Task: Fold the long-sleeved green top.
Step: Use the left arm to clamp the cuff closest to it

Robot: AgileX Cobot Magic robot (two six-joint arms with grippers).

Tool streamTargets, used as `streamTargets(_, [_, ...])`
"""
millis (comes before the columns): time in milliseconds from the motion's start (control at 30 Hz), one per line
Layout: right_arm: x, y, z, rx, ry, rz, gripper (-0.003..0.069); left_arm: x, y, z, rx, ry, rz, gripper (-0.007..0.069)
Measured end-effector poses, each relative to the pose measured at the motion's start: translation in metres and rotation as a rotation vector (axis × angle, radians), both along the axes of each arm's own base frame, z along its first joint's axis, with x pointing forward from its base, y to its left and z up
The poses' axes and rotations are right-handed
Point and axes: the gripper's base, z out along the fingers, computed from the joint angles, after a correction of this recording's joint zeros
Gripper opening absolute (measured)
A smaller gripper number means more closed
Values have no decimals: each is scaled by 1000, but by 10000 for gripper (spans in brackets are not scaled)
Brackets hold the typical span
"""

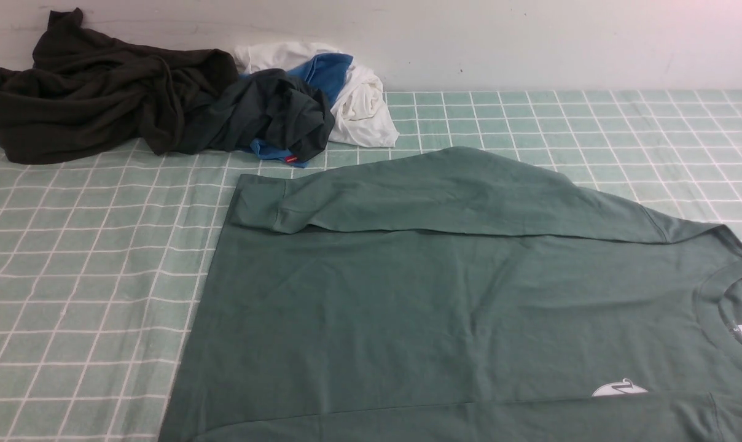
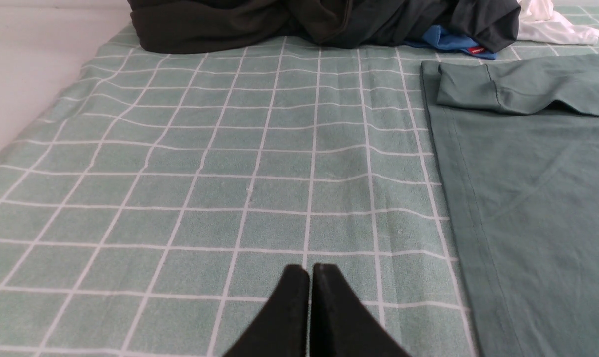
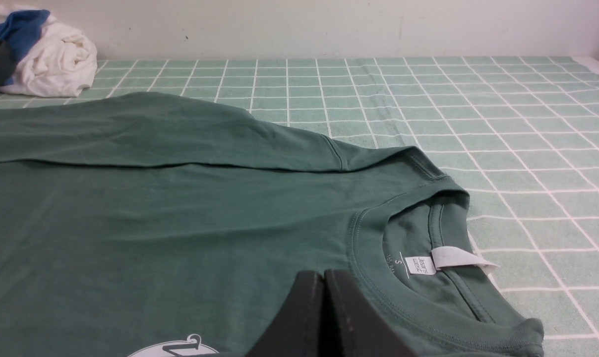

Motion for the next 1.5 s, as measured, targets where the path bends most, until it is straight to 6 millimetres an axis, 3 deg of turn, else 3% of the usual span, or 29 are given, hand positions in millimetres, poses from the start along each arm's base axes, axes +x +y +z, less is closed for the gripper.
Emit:
streamTargets(633, [0,0,0,7,0,-1,-14,0,0,0,-7,-1,1,-3])
streamTargets(867, [0,1,0,59,-2,3,-14,0,-5,0,-166,-13,-9,-3])
streamTargets(967, [0,5,0,246,-8,11,-14,1,-12,1,-499,-29,-10,-3])
streamTargets(1100, [0,13,1,675,-10,21,-14,1,-20,5,-843,-49,-18,-3])
streamTargets(1233, [0,19,6,1012,-18,40,-14,2,-20,7,-857,-69,-34,-3])
streamTargets(1333, [0,20,9,1093,-31,46,-14,2,-19,9,-834,-95,-33,-3])
streamTargets(1500, [1,17,11,1024,-83,38,-14,3,-18,13,-895,-131,-26,-3])
